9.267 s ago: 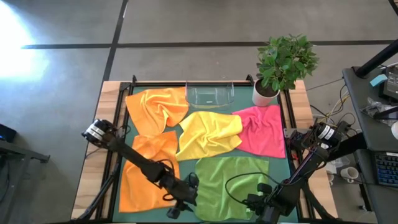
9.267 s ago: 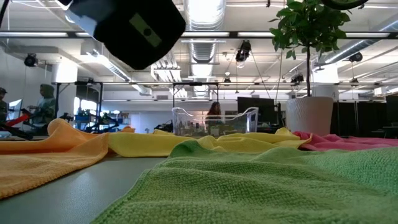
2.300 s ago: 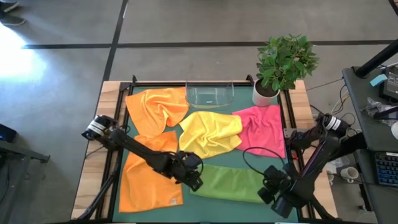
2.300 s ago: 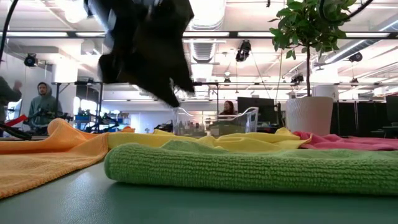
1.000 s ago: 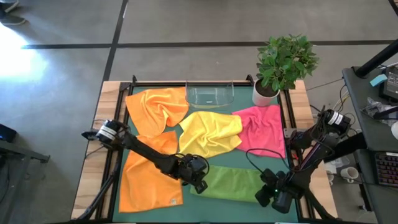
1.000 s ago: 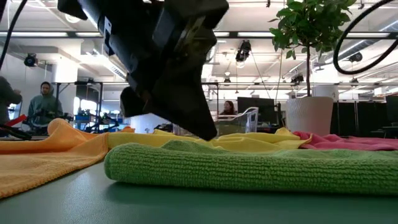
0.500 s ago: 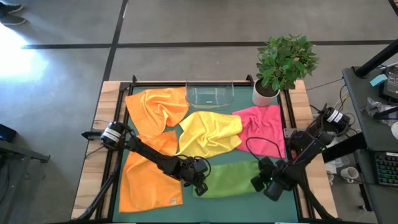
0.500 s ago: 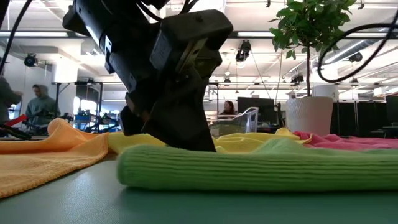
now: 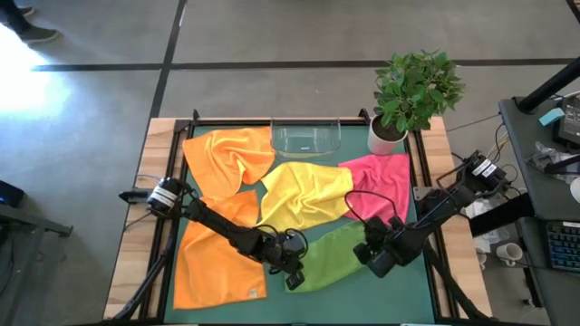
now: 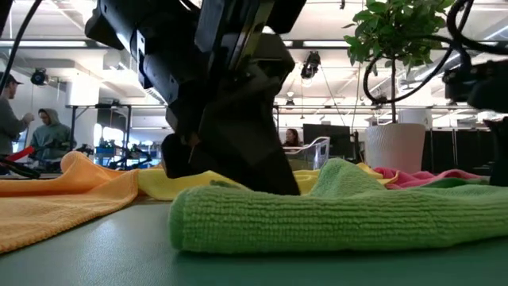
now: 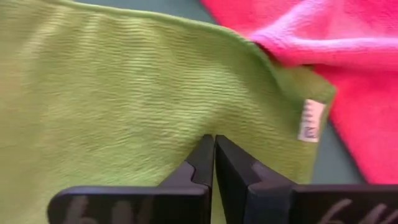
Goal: Fold microfiber towels
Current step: Fold the green towel
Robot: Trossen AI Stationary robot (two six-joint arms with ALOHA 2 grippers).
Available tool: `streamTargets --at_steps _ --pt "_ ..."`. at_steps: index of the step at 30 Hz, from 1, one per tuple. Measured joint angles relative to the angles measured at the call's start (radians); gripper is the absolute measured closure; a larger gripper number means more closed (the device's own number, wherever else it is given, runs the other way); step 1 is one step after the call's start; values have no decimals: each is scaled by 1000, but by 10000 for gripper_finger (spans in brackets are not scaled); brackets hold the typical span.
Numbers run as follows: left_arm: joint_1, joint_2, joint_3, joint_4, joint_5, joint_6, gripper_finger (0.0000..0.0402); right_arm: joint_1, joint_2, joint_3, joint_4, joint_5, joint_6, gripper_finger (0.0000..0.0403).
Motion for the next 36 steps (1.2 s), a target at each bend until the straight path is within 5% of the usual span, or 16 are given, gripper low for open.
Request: streamTargets --at_steps 14,24,36 --pt "-2 -81 24 -7 7 25 400 49 25 204 73 7 -121 394" --pt "-2 -168 16 -31 -14 58 400 54 170 211 80 -112 -74 394" --pt "-3 -186 15 -40 -16 62 400 8 218 207 -89 -34 -120 394"
